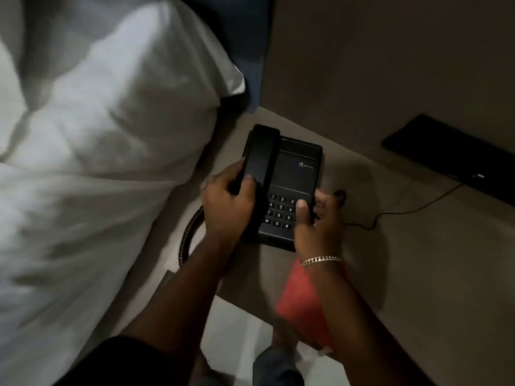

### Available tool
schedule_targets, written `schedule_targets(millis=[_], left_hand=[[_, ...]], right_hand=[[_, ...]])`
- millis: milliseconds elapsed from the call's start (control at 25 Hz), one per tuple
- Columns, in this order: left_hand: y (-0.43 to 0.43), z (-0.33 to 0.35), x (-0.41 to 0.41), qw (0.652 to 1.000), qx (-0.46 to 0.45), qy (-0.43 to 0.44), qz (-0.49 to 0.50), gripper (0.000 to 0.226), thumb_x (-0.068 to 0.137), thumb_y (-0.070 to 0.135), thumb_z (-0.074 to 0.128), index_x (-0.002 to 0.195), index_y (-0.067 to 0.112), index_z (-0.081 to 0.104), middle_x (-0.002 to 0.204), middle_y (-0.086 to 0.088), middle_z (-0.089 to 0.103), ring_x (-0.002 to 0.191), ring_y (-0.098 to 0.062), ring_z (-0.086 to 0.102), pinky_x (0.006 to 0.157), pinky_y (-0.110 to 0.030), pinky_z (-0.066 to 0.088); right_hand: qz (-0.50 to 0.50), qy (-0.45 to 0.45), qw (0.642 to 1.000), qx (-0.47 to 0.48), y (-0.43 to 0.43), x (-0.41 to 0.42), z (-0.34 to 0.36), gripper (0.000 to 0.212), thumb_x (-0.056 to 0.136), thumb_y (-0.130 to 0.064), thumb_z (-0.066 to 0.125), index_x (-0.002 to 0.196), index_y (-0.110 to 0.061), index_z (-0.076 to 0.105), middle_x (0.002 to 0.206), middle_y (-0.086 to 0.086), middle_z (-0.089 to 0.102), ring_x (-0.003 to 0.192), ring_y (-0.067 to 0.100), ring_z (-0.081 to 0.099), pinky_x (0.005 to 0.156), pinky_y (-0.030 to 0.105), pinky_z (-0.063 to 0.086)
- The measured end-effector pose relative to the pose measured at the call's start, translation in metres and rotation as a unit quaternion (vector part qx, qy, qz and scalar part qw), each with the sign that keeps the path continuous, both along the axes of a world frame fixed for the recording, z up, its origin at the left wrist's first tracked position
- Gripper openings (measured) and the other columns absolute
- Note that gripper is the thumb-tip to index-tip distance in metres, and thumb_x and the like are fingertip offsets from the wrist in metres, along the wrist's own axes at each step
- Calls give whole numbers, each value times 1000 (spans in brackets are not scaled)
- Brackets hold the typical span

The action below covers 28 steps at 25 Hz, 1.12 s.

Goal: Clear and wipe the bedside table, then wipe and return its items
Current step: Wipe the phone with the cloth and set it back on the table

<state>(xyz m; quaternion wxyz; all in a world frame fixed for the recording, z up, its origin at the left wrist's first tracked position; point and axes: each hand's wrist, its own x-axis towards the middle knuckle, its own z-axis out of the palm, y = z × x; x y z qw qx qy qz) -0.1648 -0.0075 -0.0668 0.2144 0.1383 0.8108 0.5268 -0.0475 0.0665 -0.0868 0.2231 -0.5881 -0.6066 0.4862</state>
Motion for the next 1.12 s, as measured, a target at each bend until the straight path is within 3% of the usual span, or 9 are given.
schedule_targets(millis=[160,240,320,400,520,640,800,960,1120], left_hand=[[7,-19,-16,998,21,23,-63,37,87,27,56,122,34,65,115,7,73,112,-13,66,99,-46,52],[3,-18,-20,996,31,32,-78,41,88,28,56,127,41,58,114,18,71,112,-4,65,99,-42,53],[-7,-19,-19,992,5,57,-114,42,92,30,53,134,34,55,126,9,67,121,-9,60,103,-44,49],[-23,-21,-15,978,-29,98,-184,54,93,35,53,144,22,45,137,0,60,126,-13,55,104,-43,46],[-40,-25,-12,950,-64,144,-269,77,84,45,63,149,19,31,144,0,51,131,-4,46,109,-30,41],[-43,-36,-14,935,-84,165,-304,98,77,47,73,152,10,23,152,-8,42,139,-21,42,112,-44,37],[-41,-42,-22,930,-70,187,-307,99,77,48,71,153,11,20,154,-8,40,141,-23,40,112,-47,36],[-45,-43,-24,925,-88,202,-308,103,77,52,68,155,13,13,161,-8,28,148,-22,26,120,-50,23],[-53,-54,-30,907,-104,226,-341,115,71,66,67,155,15,9,164,-6,19,151,-20,16,123,-41,14]], right_hand=[[38,-25,999,14,8,3,-9,36,84,-14,69,116,-4,53,106,19,61,98,32,61,90,51,50],[71,-14,996,44,-1,17,1,35,84,-17,71,114,-8,56,105,15,64,96,20,63,88,37,55],[133,-39,976,167,-21,45,15,26,84,-24,69,107,-13,62,105,5,66,97,5,61,89,17,50],[225,-118,930,265,-41,83,15,32,83,-37,63,105,-15,67,113,4,68,110,16,60,102,32,43],[334,-247,869,268,-55,125,-4,61,73,-60,62,120,-20,64,137,9,58,132,35,45,105,62,31],[392,-249,844,269,-53,135,-16,64,74,-57,68,124,-18,63,141,14,53,132,40,44,106,56,36],[362,-136,866,317,-54,116,-7,38,86,-32,62,115,-8,67,122,9,67,109,28,63,95,38,46],[247,-14,900,360,-29,54,24,49,84,-34,68,127,-15,55,120,4,64,106,7,53,93,26,46],[214,-125,927,280,47,-34,28,58,84,-47,62,135,-24,47,139,9,52,126,26,46,103,43,41]])
